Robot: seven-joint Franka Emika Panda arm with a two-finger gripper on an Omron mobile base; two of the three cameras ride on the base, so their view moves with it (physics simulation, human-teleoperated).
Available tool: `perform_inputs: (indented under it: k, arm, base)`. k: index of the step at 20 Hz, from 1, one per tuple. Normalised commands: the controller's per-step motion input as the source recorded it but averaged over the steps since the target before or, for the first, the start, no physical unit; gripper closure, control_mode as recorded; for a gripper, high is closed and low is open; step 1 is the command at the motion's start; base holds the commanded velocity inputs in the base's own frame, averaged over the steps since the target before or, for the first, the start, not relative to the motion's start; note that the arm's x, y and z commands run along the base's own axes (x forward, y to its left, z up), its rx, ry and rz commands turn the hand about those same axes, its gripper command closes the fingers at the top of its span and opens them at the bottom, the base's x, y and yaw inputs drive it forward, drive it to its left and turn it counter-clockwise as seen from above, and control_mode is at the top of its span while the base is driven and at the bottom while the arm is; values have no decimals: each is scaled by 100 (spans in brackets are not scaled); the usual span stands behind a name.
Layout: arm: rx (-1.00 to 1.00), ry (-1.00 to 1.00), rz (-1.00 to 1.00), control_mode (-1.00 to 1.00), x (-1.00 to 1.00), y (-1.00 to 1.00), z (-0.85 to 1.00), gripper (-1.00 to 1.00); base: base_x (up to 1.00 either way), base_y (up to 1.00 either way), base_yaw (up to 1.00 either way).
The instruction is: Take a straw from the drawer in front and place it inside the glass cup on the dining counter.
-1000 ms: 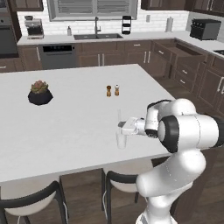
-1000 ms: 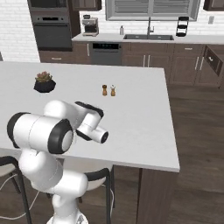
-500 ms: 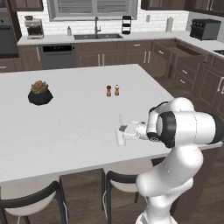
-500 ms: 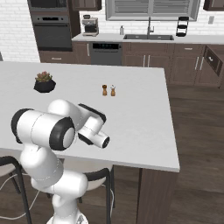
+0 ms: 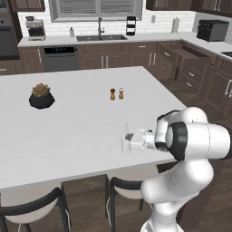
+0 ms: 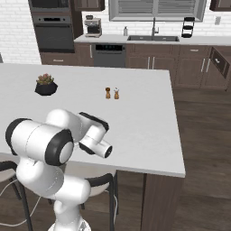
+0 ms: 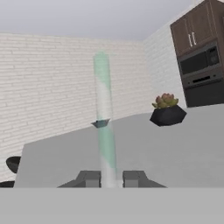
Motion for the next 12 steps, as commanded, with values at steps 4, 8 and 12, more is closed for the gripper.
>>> perform_inputs:
  k: [4, 8, 12]
  arm:
    - [0, 0, 0, -100, 0, 0, -9, -100]
    - [0, 0, 0, -100, -5, 0, -1, -100]
    - [0, 0, 0, -100, -39, 0, 0, -100]
  base:
    - [0, 0, 0]
    - [0, 0, 0]
    - [0, 0, 0]
